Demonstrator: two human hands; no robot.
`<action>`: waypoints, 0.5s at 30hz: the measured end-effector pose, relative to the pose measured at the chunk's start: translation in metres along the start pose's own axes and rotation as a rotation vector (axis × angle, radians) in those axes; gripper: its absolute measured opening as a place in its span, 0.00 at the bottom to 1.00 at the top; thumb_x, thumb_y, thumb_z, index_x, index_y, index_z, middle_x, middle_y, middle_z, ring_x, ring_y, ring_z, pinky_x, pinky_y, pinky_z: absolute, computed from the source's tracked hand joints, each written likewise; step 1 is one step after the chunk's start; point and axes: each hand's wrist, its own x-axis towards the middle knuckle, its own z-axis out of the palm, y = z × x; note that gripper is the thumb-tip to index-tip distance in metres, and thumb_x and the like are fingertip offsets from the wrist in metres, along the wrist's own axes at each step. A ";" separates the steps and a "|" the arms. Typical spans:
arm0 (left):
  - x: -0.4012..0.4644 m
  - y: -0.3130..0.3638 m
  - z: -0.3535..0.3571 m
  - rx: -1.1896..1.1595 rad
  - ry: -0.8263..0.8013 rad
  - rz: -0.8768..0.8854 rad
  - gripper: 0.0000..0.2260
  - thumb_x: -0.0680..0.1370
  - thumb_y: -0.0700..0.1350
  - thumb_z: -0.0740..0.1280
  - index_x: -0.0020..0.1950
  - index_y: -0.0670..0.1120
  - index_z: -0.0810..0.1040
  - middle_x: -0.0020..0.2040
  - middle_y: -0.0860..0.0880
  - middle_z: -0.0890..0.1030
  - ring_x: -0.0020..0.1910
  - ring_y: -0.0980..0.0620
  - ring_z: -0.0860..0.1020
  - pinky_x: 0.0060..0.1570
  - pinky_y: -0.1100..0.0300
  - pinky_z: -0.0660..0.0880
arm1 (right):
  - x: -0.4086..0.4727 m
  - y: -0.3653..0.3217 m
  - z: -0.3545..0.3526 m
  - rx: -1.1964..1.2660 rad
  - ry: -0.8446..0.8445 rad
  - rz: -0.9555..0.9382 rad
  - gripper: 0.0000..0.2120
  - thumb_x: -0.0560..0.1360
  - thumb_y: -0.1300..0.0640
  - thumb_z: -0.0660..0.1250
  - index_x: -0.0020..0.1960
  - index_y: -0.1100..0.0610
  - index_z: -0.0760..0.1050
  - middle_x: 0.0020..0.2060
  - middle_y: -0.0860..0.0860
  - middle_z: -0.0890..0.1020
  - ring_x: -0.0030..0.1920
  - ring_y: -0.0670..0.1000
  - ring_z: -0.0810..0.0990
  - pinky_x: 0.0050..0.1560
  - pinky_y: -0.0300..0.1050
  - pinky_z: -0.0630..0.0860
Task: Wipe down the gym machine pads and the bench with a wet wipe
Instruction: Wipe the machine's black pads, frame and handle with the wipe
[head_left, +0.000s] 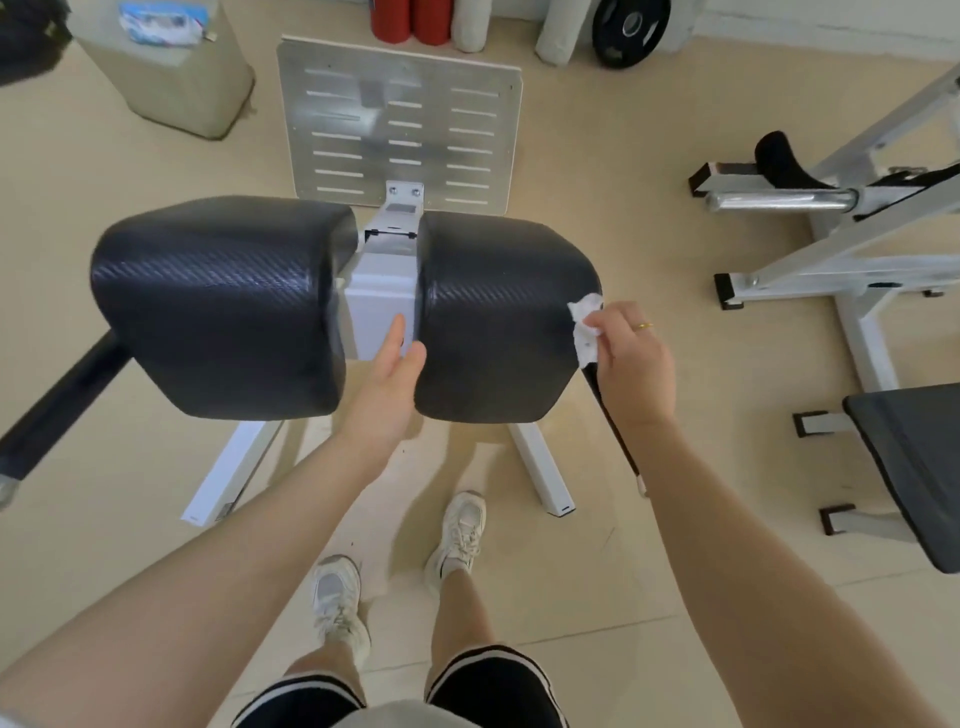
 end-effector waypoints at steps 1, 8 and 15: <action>0.004 -0.001 0.005 -0.023 0.008 -0.001 0.20 0.81 0.57 0.49 0.73 0.63 0.53 0.74 0.59 0.59 0.73 0.54 0.60 0.68 0.56 0.58 | -0.001 0.008 0.005 -0.052 -0.020 -0.069 0.11 0.73 0.70 0.59 0.49 0.63 0.78 0.49 0.57 0.77 0.47 0.56 0.74 0.44 0.38 0.66; 0.007 0.008 0.016 -0.108 0.064 -0.018 0.11 0.80 0.60 0.51 0.58 0.68 0.70 0.58 0.67 0.74 0.64 0.59 0.69 0.66 0.57 0.64 | -0.046 0.034 0.040 -0.106 -0.215 -0.218 0.13 0.69 0.66 0.63 0.51 0.55 0.78 0.48 0.51 0.80 0.44 0.51 0.74 0.36 0.43 0.77; 0.005 0.020 0.012 -0.149 0.072 -0.085 0.21 0.81 0.57 0.47 0.73 0.55 0.61 0.72 0.55 0.66 0.71 0.52 0.65 0.72 0.52 0.59 | -0.051 0.022 0.030 0.055 -0.265 -0.090 0.15 0.72 0.69 0.58 0.55 0.62 0.77 0.51 0.58 0.77 0.50 0.53 0.71 0.48 0.50 0.76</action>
